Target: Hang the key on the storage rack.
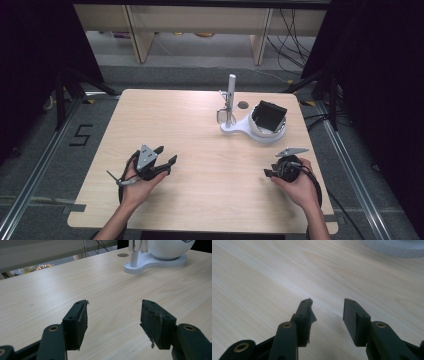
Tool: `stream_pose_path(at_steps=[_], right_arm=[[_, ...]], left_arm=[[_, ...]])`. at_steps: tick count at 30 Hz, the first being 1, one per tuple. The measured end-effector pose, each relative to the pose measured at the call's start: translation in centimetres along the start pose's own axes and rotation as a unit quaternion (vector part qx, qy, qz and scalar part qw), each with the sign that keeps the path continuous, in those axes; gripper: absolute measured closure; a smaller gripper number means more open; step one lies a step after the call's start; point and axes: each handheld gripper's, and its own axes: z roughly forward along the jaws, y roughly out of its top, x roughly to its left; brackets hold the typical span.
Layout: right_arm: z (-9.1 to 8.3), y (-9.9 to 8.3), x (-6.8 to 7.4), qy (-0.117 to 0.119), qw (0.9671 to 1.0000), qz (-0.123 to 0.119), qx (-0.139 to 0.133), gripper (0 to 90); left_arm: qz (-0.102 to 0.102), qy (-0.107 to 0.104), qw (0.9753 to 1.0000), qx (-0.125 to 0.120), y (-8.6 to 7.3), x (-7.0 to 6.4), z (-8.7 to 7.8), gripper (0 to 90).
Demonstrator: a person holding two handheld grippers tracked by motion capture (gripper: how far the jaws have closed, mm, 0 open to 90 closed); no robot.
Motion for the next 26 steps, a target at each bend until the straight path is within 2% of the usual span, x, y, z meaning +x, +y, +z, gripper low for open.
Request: stream_pose_path(at_steps=[1, 2, 9, 10, 11, 12, 14, 17, 18, 20, 26], right_arm=[[-0.1, 0.0, 0.0, 0.001, 1.0000, -0.003, 0.009, 59.3], [-0.2, 0.1, 0.1, 0.004, 0.9999, 0.006, 0.013, 59.2], [-0.1, 0.1, 0.1, 0.006, 0.9999, 0.000, 0.015, 59.1], [-0.1, 0.0, 0.1, 0.007, 0.9998, 0.002, 0.017, 59.1], [0.1, 0.0, 0.0, 0.005, 0.9999, -0.009, 0.012, 59.0], [0.1, 0.0, 0.0, 0.005, 0.9999, -0.010, 0.012, 59.1], [0.2, 0.0, 0.1, 0.007, 0.9999, -0.001, 0.008, 59.0], [0.1, 0.0, 0.1, 0.009, 0.9998, 0.000, 0.018, 59.0], [0.2, -0.1, 0.1, 0.006, 0.9998, -0.007, 0.017, 59.0], [0.1, -0.1, 0.2, 0.009, 0.9998, 0.001, 0.020, 59.0], [0.2, -0.1, 0.2, 0.009, 0.9997, 0.001, 0.021, 58.9]], left_arm=[[0.001, -0.003, 1.0000, -0.002, -0.3, 0.1, 0.0, 37.9], [-0.003, 0.003, 1.0000, 0.001, -0.5, 0.0, -0.1, 37.9], [-0.018, 0.011, 0.9997, -0.014, -1.5, 0.1, -0.3, 37.9], [-0.016, 0.012, 0.9997, -0.015, -1.7, 0.1, -0.3, 37.9], [-0.013, 0.010, 0.9998, -0.015, -1.8, 0.1, -0.4, 37.9], [-0.014, 0.010, 0.9998, -0.014, -1.9, 0.1, -0.4, 37.9], [-0.015, 0.011, 0.9997, -0.014, -2.0, 0.2, -0.5, 38.0], [-0.021, 0.011, 0.9996, -0.014, -2.2, 0.3, -0.5, 38.0], [-0.021, 0.011, 0.9996, -0.014, -2.3, 0.3, -0.5, 38.0], [-0.020, 0.011, 0.9996, -0.017, -2.3, 0.3, -0.5, 38.1], [-0.020, 0.005, 0.9995, -0.025, -2.3, 0.5, -0.4, 38.1]])
